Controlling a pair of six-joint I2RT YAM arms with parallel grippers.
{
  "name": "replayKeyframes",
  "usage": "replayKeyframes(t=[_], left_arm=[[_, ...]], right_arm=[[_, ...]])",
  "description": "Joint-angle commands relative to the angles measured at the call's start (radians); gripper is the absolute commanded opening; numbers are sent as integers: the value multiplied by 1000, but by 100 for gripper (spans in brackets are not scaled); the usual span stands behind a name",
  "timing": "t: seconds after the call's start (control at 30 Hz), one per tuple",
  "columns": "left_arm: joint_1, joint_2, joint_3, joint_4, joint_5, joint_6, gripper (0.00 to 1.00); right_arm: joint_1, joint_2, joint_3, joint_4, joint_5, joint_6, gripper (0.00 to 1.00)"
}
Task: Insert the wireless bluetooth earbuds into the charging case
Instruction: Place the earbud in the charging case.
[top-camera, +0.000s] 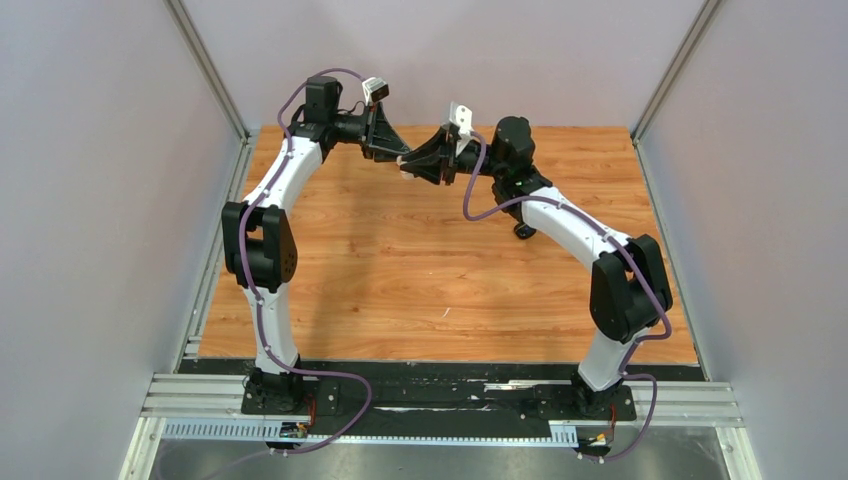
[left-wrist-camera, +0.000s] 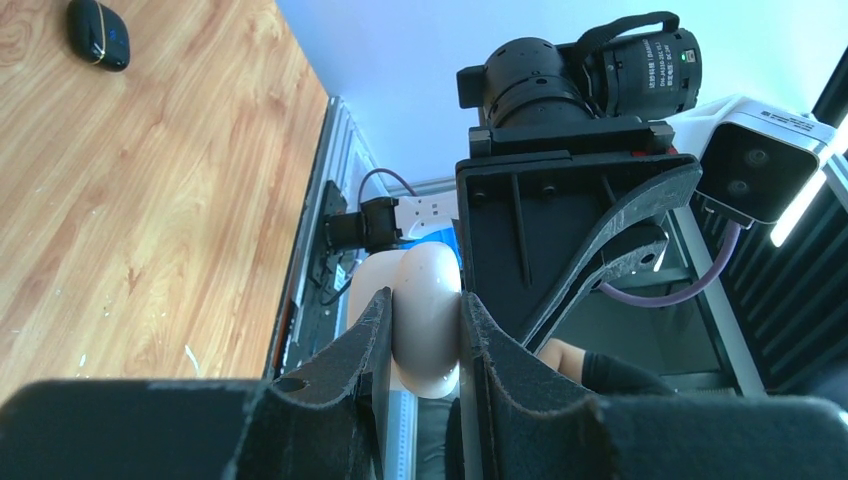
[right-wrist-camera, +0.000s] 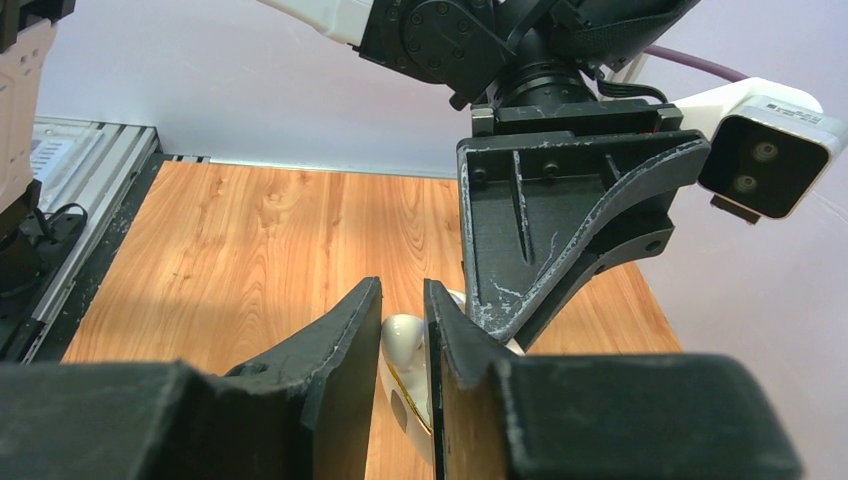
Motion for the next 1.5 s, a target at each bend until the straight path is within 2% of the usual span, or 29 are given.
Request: replayKeyframes(t=[0.0, 0.2, 0.43, 0.57, 0.67, 0.8, 0.87, 1.27, 1.47], left_arm=[[-5, -29, 18, -4, 27, 30, 0], [-9, -32, 3, 3, 23, 37, 0], [-9, -36, -15, 8, -15, 62, 0], [-8, -33, -21, 7, -58, 77, 0], [-8, -27, -18, 6, -82, 89, 0], [-8, -27, -9, -2, -105, 111, 0], [-8, -30, -5, -16, -120, 132, 0], [-8, -48, -3, -96, -170, 212, 0], [-8, -70, 4, -172, -226, 284, 0]], right_arm=[[13, 16, 54, -38, 6, -40, 24], [21, 25, 86, -34, 21, -9, 26], [-42, -7, 181, 1, -2, 246, 36], [-85, -33, 195, -49, -27, 280, 38], [-104, -63, 158, -182, -65, 134, 37], [-106, -117, 94, -437, -196, -247, 36], [-98, -141, 54, -472, -191, -331, 36], [-18, -104, 107, -586, -32, -578, 33], [5, -80, 144, -621, 66, -628, 31]])
